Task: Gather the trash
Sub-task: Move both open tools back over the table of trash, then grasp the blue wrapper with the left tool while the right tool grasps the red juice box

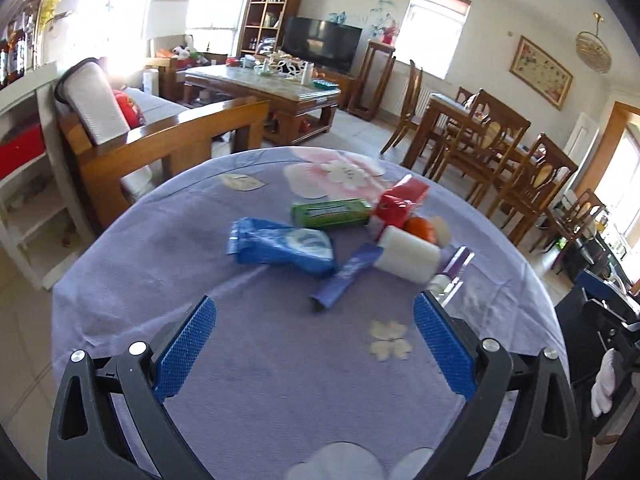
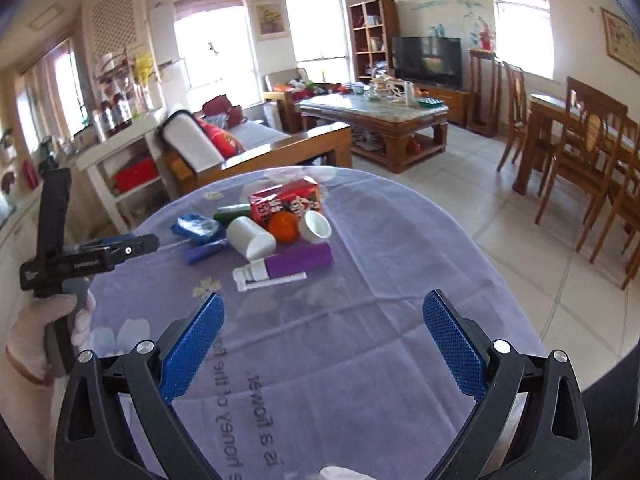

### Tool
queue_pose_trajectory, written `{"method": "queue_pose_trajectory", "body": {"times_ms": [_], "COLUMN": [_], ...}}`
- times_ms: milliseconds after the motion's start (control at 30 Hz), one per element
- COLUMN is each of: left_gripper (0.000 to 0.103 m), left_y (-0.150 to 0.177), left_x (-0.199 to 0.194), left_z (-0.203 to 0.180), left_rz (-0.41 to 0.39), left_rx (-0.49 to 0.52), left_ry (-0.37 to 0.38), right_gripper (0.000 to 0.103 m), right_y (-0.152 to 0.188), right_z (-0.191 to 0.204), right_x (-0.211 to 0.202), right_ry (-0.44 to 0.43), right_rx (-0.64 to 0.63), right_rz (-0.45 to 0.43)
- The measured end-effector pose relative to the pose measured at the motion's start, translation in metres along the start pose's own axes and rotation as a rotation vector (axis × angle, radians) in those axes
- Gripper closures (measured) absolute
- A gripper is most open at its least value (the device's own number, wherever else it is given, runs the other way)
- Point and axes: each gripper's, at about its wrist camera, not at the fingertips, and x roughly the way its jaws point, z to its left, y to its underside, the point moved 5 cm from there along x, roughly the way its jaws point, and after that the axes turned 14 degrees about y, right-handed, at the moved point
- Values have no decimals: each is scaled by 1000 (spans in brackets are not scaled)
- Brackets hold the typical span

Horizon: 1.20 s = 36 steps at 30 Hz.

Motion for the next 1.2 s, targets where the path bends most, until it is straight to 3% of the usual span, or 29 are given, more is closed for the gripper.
{"method": "queue_pose_trajectory", "body": {"times_ms": [100, 267, 467, 567, 700, 900, 1200], "left_gripper": [5, 5, 5, 5, 5, 5, 6], "left_y": [-6, -16, -21, -16, -12, -8, -17], "left_x": [7, 16, 34, 45, 54, 65, 70], "left_z": [21, 37, 49, 52, 54, 47, 45], "left_rz": [46, 121, 213, 279, 319, 357, 390], "left_rx": [98, 325, 509, 593, 656, 742, 701], "left_ry": [-59, -53, 66, 90, 134, 157, 229], "right_gripper": [5, 5, 5, 5, 5, 5, 7], "right_y": [-29, -73, -98, -103, -103, -104, -95], "right_z": [31, 61, 85, 92, 98, 101, 103], "right_x": [23, 71, 133, 159, 195, 221, 231], "right_ry": [-16, -39, -145, -158, -184, -202, -251], "right_rx": [-91, -232, -347, -402, -422, -392, -334], "right_rz": [-12, -7, 68, 85, 173, 217, 251]}}
